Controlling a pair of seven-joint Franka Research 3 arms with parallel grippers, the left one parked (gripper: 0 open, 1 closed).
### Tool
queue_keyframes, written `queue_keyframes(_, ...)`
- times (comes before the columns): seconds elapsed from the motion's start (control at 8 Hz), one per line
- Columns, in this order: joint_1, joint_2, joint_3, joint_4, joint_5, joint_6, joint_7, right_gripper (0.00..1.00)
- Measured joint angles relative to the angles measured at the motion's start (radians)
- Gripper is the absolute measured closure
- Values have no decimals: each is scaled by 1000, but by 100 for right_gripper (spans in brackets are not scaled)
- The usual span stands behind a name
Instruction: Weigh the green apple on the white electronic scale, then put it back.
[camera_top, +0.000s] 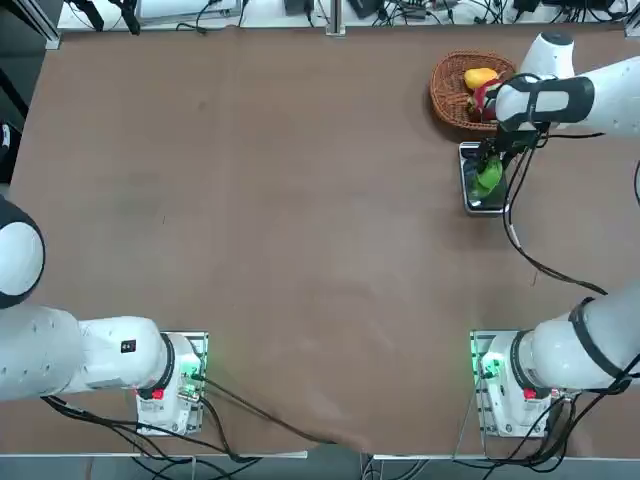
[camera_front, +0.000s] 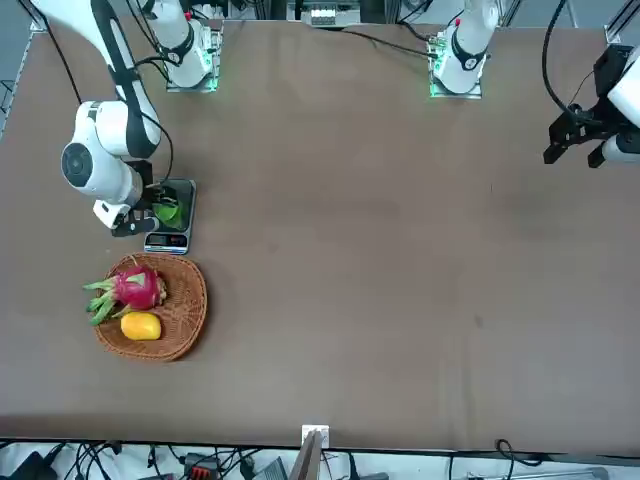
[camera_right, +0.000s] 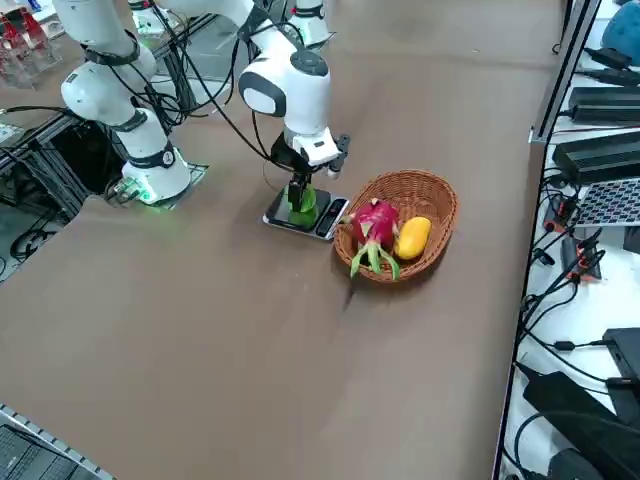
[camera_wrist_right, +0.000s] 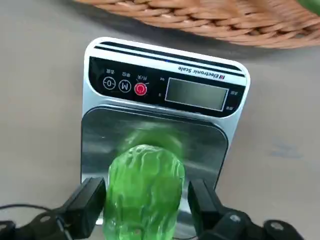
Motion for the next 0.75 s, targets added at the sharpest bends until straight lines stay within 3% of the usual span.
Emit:
queue_keyframes(0.12, 0, 3, 0, 0, 0, 0, 0, 4)
queue_keyframes(0.38, 0, -2, 1, 3, 0, -1, 0, 27)
queue_keyframes(0.75, 2, -4, 8, 34, 0, -2, 0, 31)
